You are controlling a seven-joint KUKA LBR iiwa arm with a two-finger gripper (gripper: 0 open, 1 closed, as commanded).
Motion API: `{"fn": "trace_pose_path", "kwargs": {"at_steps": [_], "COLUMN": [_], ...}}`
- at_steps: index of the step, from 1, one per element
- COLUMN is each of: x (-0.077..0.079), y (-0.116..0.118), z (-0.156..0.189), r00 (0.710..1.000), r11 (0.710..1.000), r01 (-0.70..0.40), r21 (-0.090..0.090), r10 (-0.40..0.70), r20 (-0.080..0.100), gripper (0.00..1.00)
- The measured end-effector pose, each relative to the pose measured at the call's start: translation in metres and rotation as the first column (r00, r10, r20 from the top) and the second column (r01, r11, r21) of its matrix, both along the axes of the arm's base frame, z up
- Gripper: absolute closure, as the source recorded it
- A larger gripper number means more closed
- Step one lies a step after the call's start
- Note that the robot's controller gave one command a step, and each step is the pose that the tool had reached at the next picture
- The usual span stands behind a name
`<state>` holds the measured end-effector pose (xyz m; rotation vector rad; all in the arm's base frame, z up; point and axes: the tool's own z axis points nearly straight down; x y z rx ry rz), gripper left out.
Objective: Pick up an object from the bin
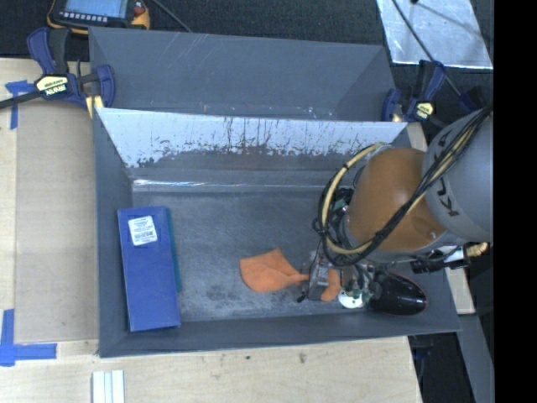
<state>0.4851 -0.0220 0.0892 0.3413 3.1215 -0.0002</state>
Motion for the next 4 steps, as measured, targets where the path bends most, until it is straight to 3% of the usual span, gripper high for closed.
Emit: {"fn": "trace_pose_path", "kwargs": {"at_steps": [1, 2, 3, 4], "x": [0.0, 0.004, 0.015, 0.015], "y": [0.0, -0.018, 0.0, 0.045], "z": [0.0, -0.006, -0.013, -0.014], "r00": [1.0, 0.997, 0.967, 0.934], "r11": [1.0, 0.997, 0.967, 0.934], "r01": [0.0, -0.072, -0.254, -0.356], "r21": [0.0, 0.002, -0.006, 0.0], "r10": [0.0, 0.072, 0.254, 0.356], "r20": [0.0, 0.003, 0.003, 0.003], "gripper": [1.0, 1.0, 1.0, 1.0]}}
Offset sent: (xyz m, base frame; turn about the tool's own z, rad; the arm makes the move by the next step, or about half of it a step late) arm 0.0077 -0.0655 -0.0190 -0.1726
